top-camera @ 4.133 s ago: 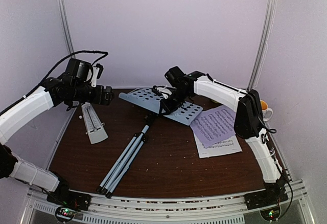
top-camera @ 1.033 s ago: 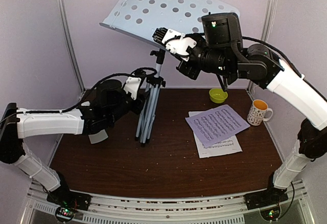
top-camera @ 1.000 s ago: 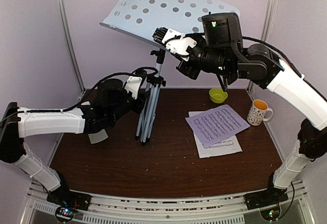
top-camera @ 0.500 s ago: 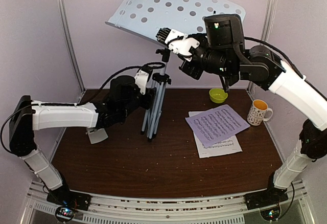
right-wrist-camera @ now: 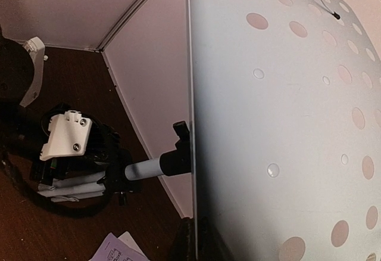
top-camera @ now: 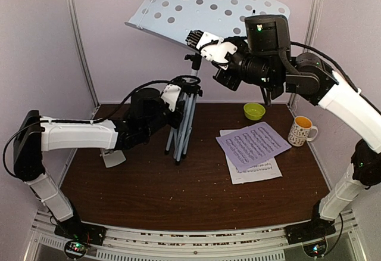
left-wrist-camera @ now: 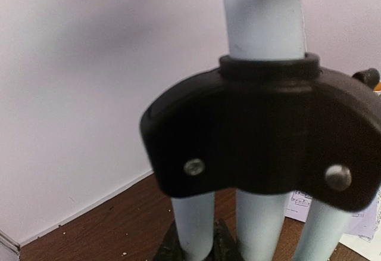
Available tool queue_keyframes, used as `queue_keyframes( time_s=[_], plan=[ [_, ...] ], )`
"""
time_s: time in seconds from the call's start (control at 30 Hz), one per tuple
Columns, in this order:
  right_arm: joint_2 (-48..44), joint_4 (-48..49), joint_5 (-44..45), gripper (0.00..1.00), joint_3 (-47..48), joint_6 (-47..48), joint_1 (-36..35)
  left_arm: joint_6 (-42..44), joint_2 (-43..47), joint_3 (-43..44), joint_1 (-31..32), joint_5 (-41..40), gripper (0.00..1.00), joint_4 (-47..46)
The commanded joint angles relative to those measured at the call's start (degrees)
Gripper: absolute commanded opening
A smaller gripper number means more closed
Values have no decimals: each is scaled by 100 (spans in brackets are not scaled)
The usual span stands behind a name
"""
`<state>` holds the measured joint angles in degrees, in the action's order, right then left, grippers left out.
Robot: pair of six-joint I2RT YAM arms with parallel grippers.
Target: Set up the instrument practice props
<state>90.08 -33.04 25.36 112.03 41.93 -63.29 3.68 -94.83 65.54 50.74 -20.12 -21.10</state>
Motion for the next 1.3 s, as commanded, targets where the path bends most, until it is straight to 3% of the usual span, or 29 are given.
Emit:
queue_keyframes(
  time_s=[0.0, 0.07, 0.43, 0.73, 1.1, 1.2, 1.27],
  plan=[
    [-773, 2329, -144, 0, 586, 77, -105, 829, 192, -521, 32, 346, 7, -397],
    [-753, 2300, -152, 0, 601, 201, -105, 1109, 205, -666, 26, 337, 0, -444],
    [-701, 2201, -283, 0, 1190, 643, -110, 2143, 207, -1315, -232, 608, 0, -407],
    [-324, 2043, -686, 0, 1720, 778, -178, 2137, 61, -1726, -495, 768, 0, -952],
    [-113, 2302, -526, 0, 1016, 1238, -352, 1414, -262, -1771, -485, 561, 0, -1441],
    [-114, 2408, -488, 6, 904, 1234, -389, 1345, -266, -1821, -481, 478, 0, -1457],
    [-116, 2460, -464, 17, 846, 1237, -423, 1300, -252, -1861, -486, 456, 0, -1458]
  ],
)
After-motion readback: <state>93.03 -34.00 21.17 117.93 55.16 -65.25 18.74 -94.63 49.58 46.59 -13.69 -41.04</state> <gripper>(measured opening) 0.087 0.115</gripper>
